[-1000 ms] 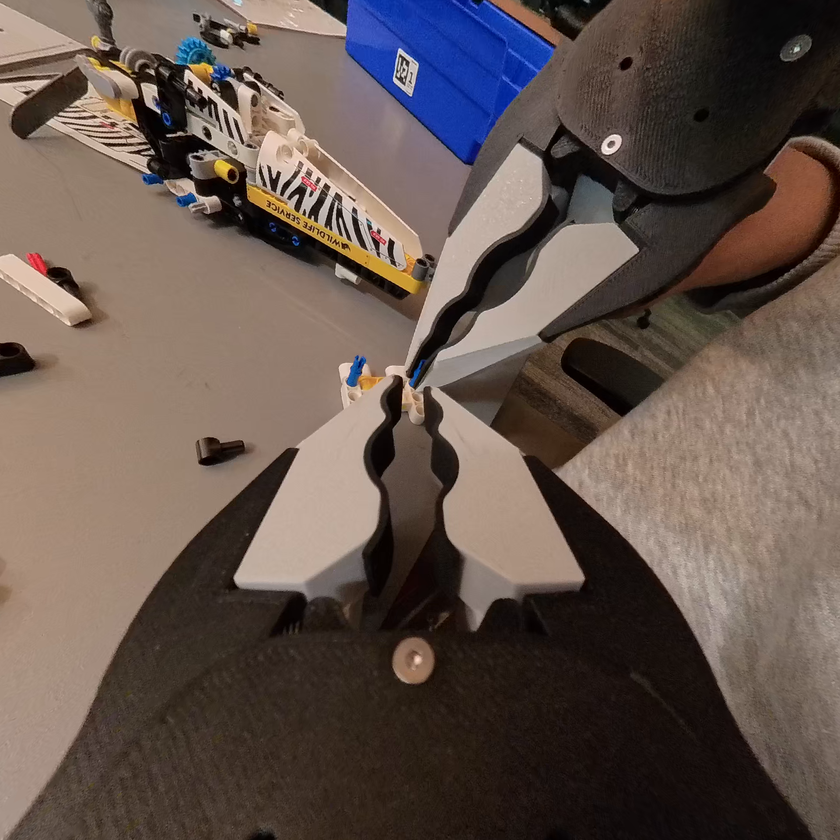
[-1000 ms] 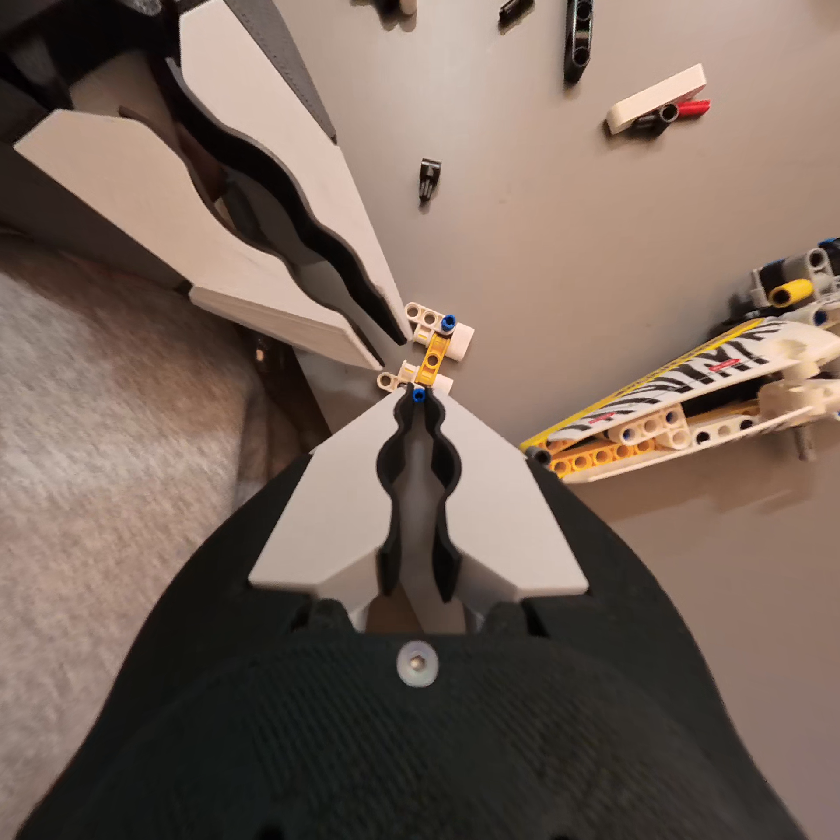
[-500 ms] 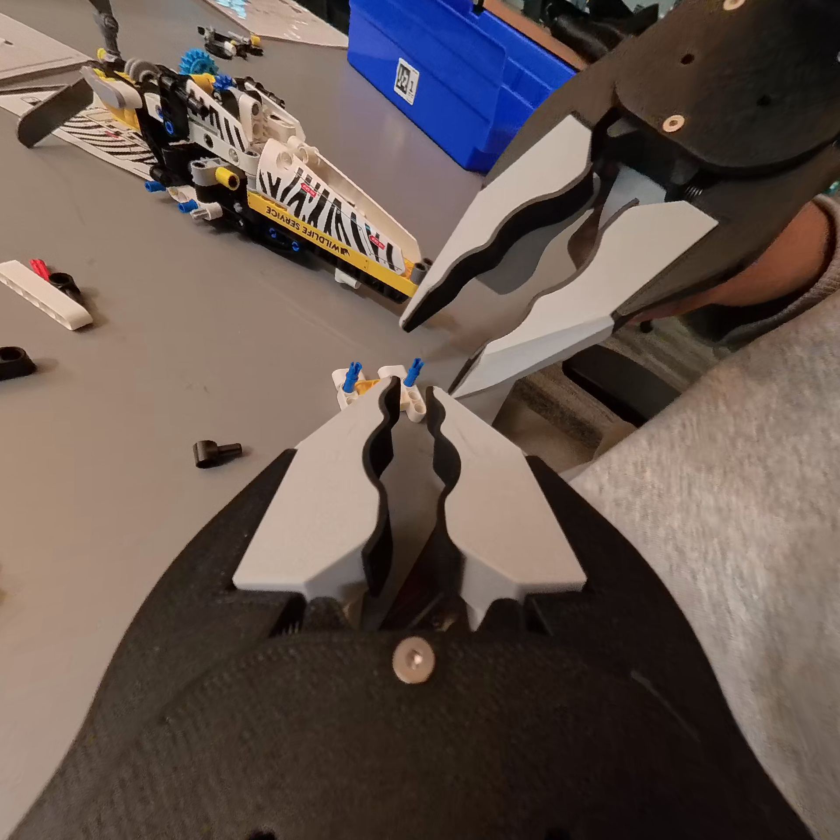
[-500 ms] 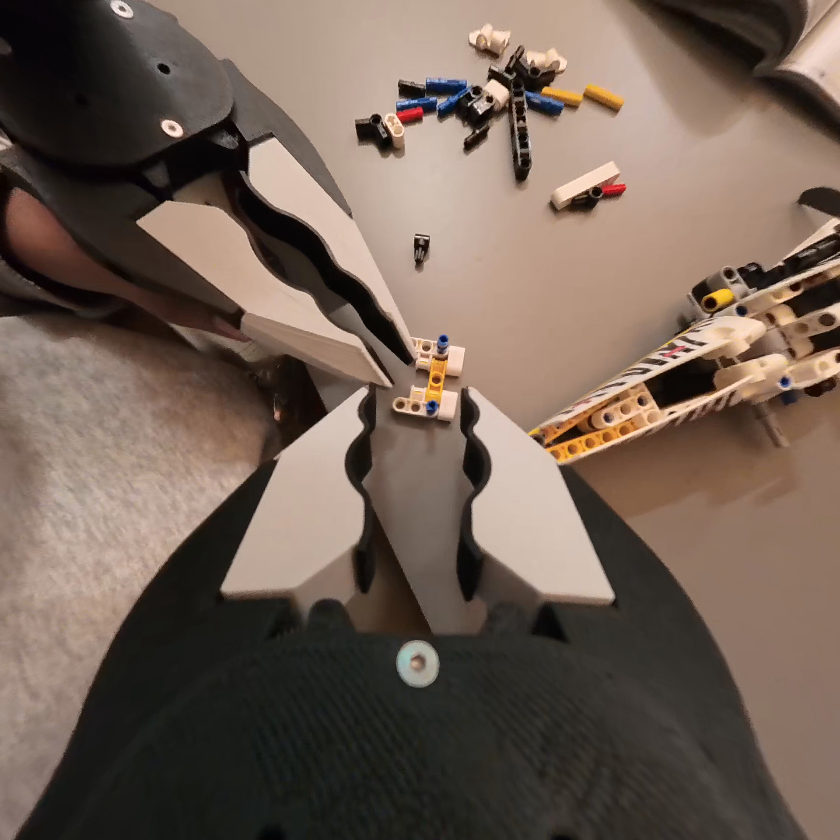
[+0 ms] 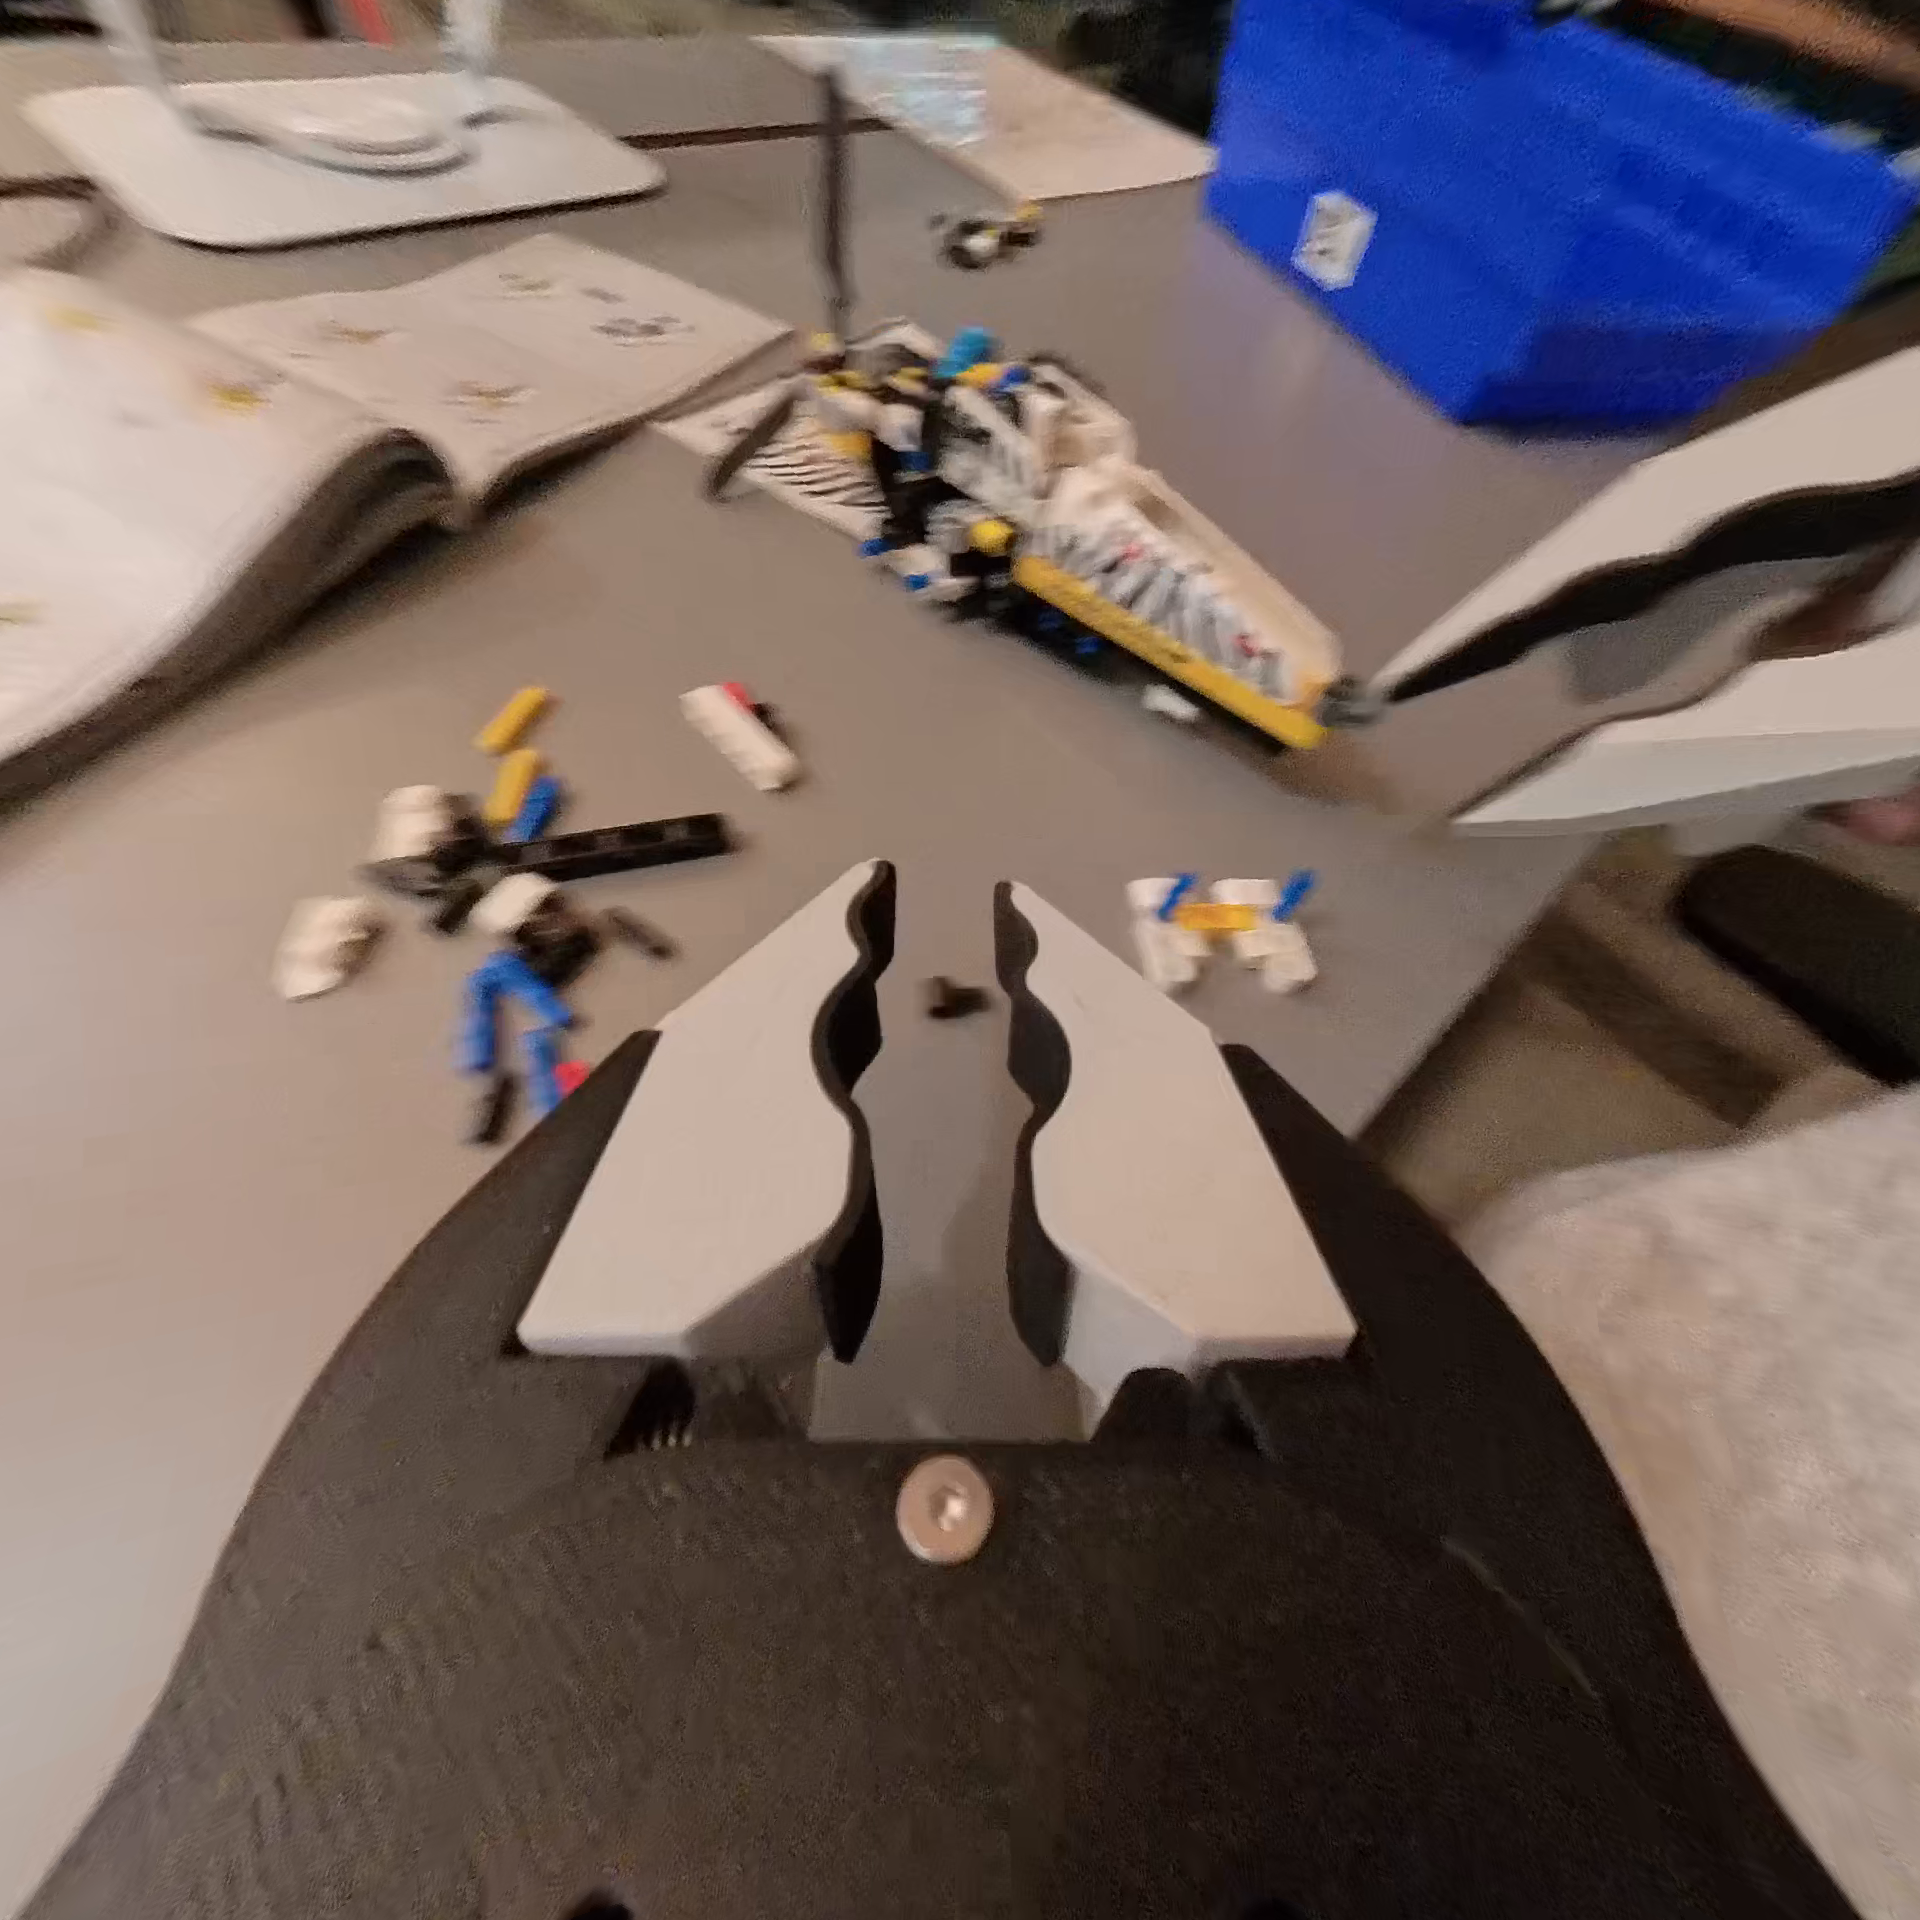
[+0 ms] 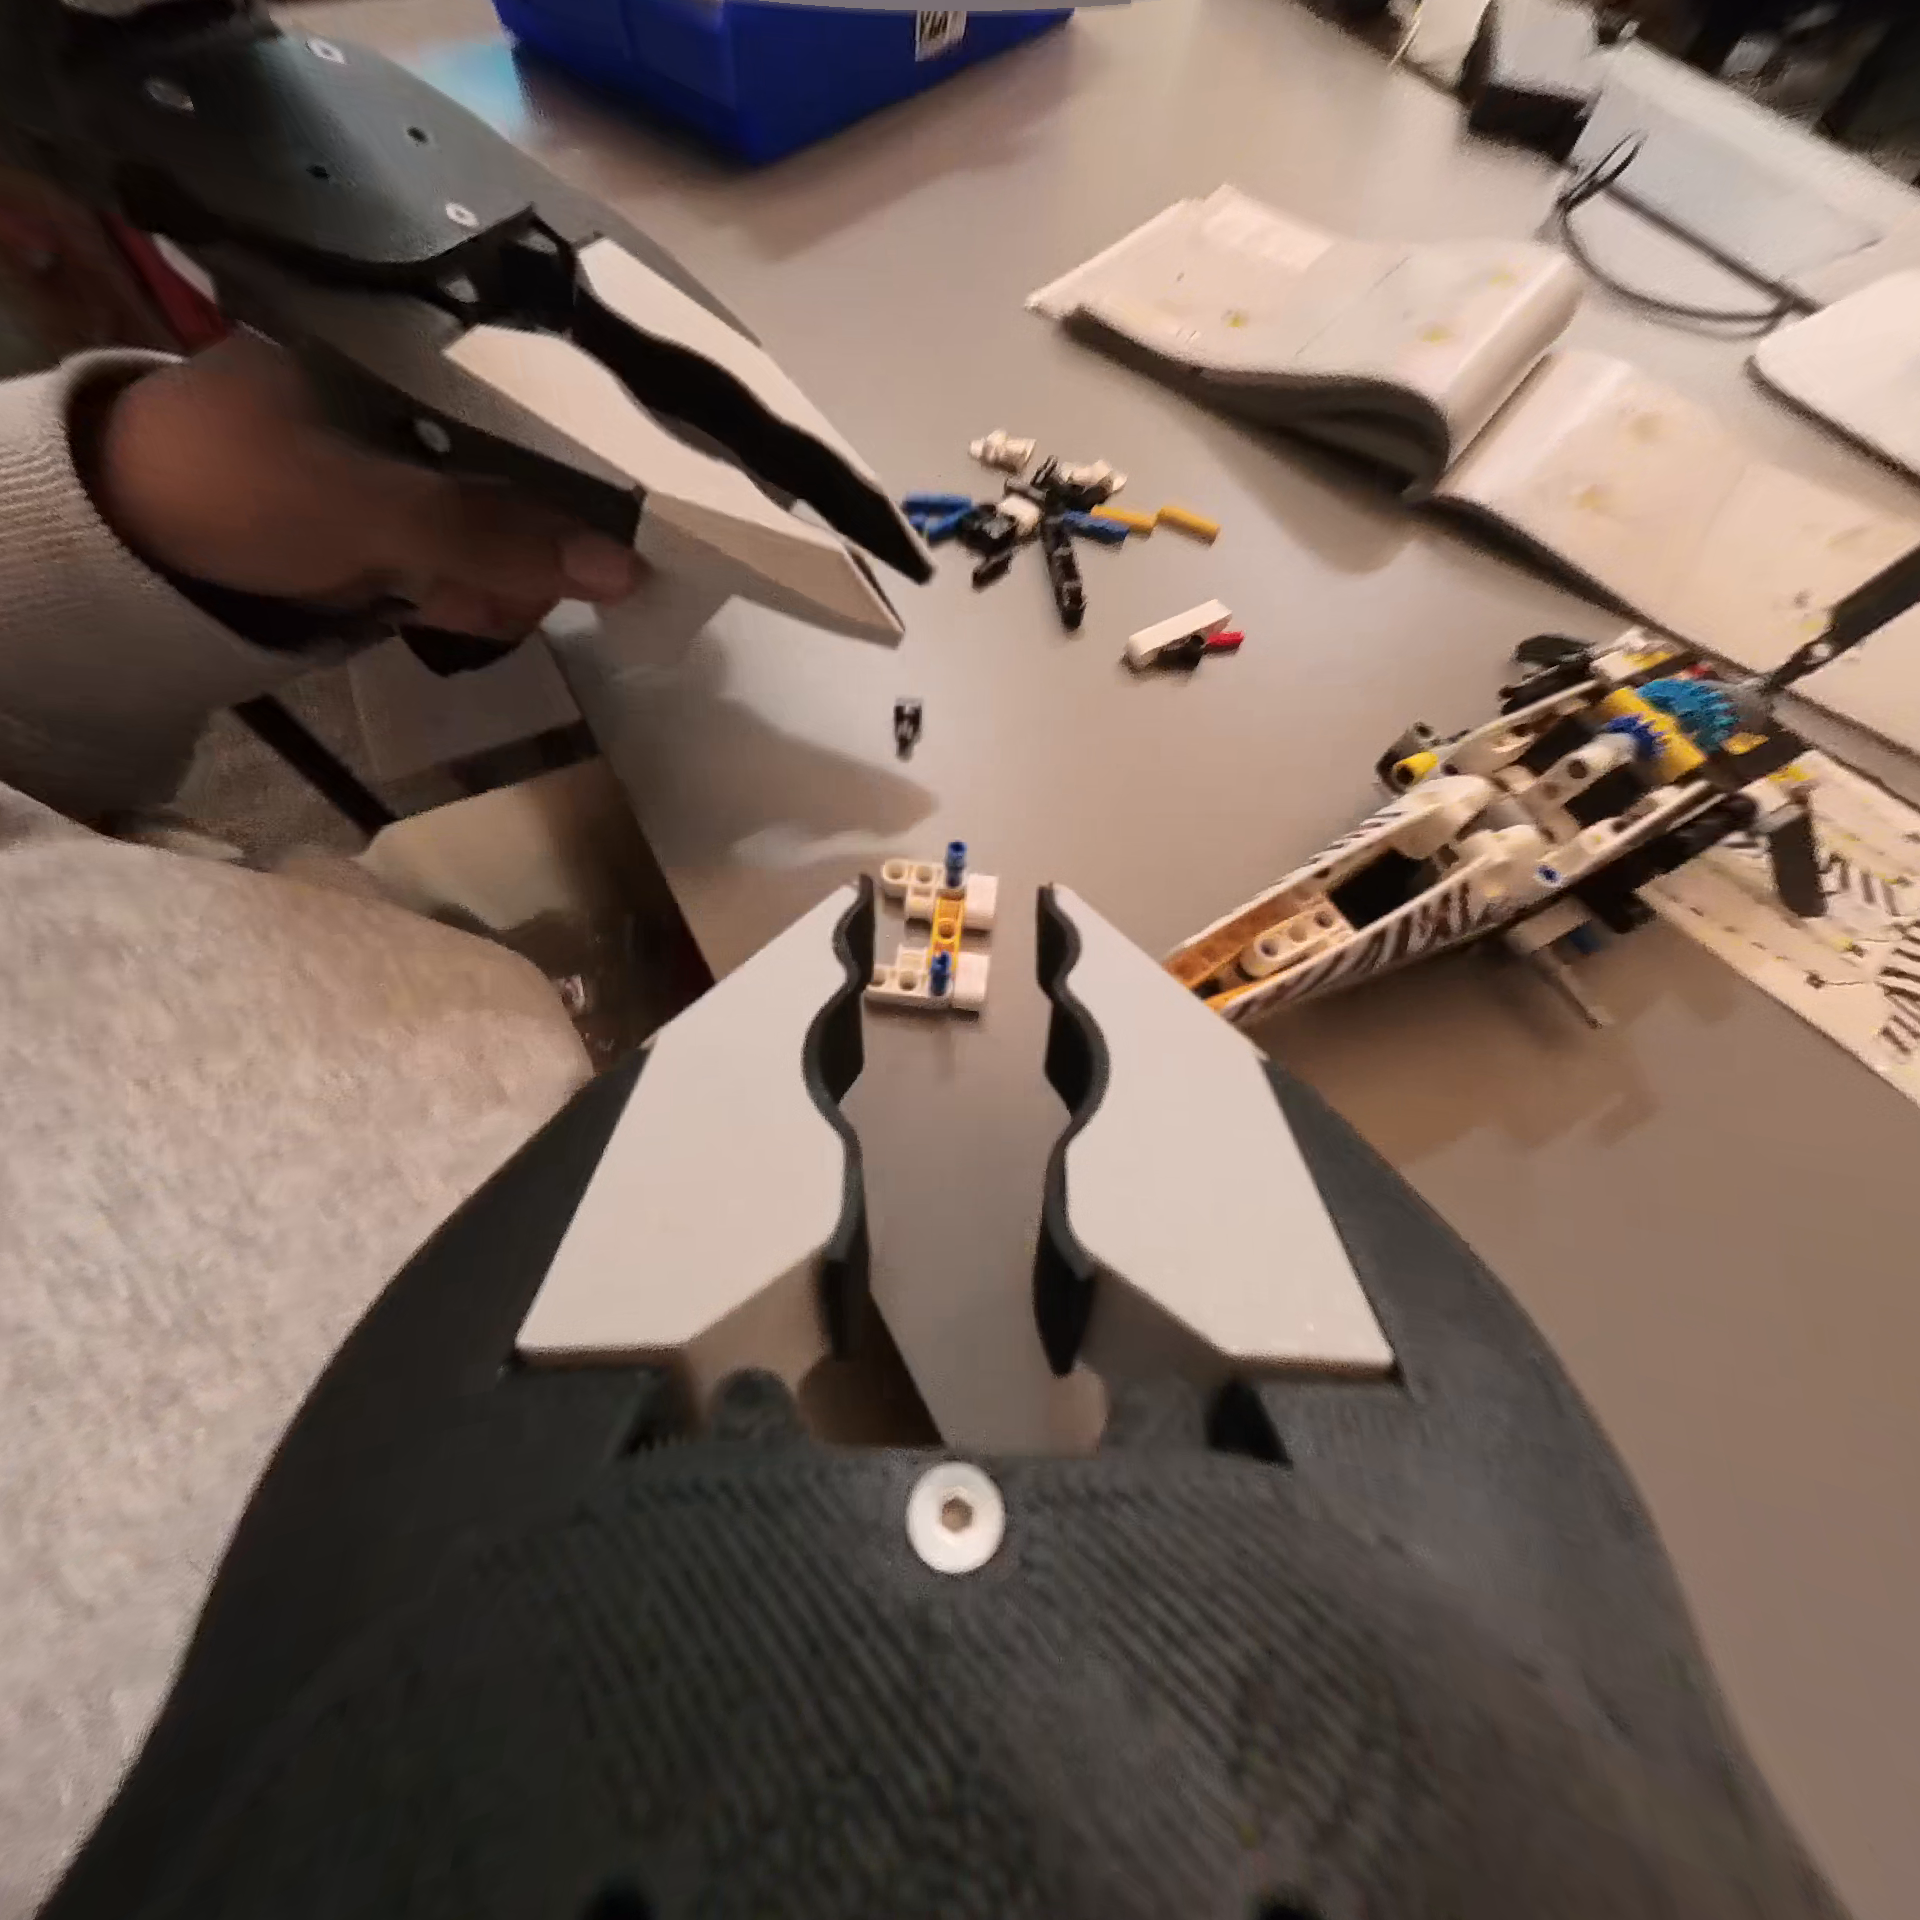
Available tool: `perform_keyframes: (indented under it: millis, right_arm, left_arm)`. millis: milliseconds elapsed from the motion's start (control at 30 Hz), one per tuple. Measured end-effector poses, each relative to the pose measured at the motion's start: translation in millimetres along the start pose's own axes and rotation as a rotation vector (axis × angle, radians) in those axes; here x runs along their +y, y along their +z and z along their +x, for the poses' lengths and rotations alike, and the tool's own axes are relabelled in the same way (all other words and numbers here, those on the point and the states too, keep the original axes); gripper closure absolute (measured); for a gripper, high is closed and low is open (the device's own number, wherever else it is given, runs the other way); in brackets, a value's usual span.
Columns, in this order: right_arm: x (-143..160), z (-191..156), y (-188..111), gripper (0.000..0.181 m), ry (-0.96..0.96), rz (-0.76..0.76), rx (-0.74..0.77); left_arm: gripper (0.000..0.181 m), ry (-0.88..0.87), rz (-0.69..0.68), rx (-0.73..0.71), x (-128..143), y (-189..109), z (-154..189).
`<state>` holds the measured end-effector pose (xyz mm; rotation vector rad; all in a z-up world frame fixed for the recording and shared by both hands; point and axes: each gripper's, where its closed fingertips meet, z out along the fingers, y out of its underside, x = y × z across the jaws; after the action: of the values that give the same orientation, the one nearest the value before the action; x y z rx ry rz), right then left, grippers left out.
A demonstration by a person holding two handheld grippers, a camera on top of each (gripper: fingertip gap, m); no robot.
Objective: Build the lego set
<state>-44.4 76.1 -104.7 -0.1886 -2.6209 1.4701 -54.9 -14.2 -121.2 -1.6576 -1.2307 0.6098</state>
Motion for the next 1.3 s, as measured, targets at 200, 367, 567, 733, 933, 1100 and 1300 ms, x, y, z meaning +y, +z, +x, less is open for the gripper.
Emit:
perform_keyframes:
  millis: [200,367,567,733,933,1100,1300]
  right_arm:
    - [-12.0,0.0,-11.8,0.16,0.017,0.118,0.004]
    - [-15.6,1.3,-25.5,0.165,-0.025,0.164,0.054]
    - [-13.0,-0.4,-33.1,0.167,-0.004,0.196,0.066]
    - [-9.8,4.1,-37.7,0.168,0.024,0.204,0.091]
    - [-2.3,9.1,-43.2,0.168,0.076,0.207,0.094]
    - [-0.6,8.1,-43.3,0.168,0.066,0.203,0.098]
    - [-0.7,8.0,-40.9,0.167,0.045,0.195,0.105]
  left_arm:
    - [0.166,0.018,-0.175,-0.291,16.0,-12.1,-65.3]
    - [0.169,-0.014,-0.195,-0.347,16.9,-13.1,-90.8]
    - [0.174,-0.045,-0.224,-0.311,16.5,-12.5,-101.2]
    - [0.17,-0.06,-0.284,-0.268,26.5,-4.5,-103.0]
    - [0.17,-0.058,-0.327,-0.229,35.1,3.1,-99.3]
    - [0.178,-0.041,-0.302,-0.254,28.7,1.0,-107.4]
    - [0.179,-0.008,-0.024,-0.251,-23.1,-15.6,-99.9]
